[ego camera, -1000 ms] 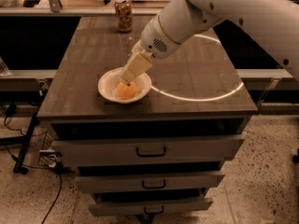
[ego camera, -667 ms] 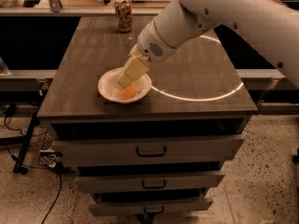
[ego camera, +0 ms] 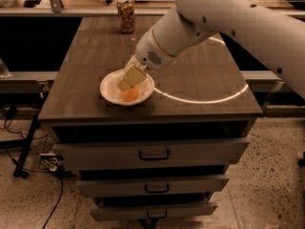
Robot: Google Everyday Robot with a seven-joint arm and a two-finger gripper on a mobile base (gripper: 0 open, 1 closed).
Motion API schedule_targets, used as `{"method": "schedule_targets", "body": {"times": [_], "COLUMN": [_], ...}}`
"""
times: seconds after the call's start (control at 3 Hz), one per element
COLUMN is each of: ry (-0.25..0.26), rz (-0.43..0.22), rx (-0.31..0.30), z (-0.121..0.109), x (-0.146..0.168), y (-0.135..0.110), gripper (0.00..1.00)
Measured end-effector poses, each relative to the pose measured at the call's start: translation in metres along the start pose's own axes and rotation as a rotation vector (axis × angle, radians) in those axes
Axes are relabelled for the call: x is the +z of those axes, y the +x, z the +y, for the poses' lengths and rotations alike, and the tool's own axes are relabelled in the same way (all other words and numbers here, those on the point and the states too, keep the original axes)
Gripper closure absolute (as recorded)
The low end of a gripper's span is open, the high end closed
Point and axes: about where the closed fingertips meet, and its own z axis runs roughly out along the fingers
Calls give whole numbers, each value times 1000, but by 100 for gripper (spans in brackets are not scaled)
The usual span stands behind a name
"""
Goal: Pick orange from paper bowl and place on counter
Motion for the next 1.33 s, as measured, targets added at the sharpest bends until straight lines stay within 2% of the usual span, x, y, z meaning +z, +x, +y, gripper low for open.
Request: {"method": "schedule_targets", "body": {"times": [0.33, 0.67, 1.0, 1.33], "ry": [-7, -23, -30, -44], "rz": [4, 11, 13, 18], "rx": [3, 15, 22, 36], "z": [-1, 0, 1, 3], "x": [4, 13, 16, 24], "y": [1, 6, 8, 13], "gripper": [53, 35, 38, 49]}}
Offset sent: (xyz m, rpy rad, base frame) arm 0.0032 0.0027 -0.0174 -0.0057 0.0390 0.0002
